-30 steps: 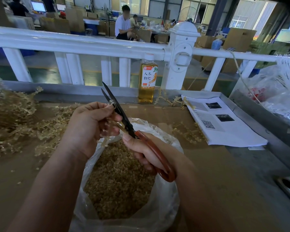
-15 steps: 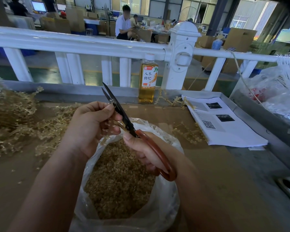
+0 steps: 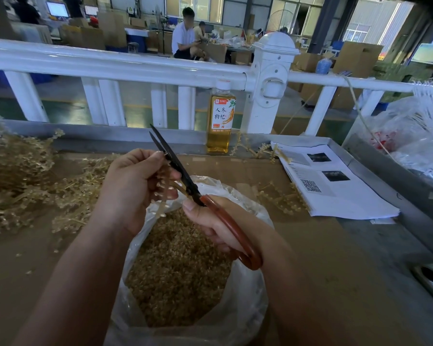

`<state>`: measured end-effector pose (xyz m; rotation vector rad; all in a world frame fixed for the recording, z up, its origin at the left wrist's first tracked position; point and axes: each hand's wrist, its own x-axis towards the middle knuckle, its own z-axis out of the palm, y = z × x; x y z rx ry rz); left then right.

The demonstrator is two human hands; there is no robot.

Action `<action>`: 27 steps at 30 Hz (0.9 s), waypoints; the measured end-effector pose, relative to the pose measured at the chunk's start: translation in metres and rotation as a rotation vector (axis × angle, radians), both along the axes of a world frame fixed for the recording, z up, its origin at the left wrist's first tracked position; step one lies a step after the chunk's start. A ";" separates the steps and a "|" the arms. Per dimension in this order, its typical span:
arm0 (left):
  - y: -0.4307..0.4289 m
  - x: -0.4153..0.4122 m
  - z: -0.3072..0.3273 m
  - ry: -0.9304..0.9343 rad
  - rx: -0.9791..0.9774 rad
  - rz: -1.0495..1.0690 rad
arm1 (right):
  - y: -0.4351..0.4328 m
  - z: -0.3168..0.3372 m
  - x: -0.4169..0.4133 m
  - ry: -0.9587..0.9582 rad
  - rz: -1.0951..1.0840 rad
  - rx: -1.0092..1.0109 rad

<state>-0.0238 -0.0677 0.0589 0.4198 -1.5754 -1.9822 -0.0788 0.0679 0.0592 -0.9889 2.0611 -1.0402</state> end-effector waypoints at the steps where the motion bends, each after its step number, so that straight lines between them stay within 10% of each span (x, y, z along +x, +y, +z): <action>1: 0.000 0.000 0.000 0.003 0.004 -0.012 | -0.001 0.000 0.000 -0.014 -0.002 -0.010; 27: 0.002 -0.002 0.000 -0.024 -0.032 -0.075 | -0.004 -0.009 -0.004 -0.071 -0.084 0.014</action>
